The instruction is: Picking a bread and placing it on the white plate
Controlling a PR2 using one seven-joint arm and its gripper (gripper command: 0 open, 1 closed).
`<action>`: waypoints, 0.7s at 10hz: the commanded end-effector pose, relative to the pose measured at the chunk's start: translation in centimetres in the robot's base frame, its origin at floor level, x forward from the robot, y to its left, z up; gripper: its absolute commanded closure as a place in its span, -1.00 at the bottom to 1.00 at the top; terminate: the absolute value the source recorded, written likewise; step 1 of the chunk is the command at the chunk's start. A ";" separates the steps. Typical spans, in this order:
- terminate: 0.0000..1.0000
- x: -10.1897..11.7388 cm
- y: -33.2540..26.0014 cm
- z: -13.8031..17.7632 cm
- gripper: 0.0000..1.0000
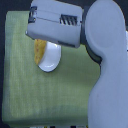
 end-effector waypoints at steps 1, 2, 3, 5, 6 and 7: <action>-1.00 1.8 -3.6 7.9 -1.00; -1.00 2.1 -5.2 9.5 -1.00; -1.00 2.6 -7.4 11.1 -1.00; -1.00 2.7 -11.1 11.7 -1.00; -1.00 2.4 -15.2 11.2 -1.00; -1.00 2.1 -17.0 10.8 -1.00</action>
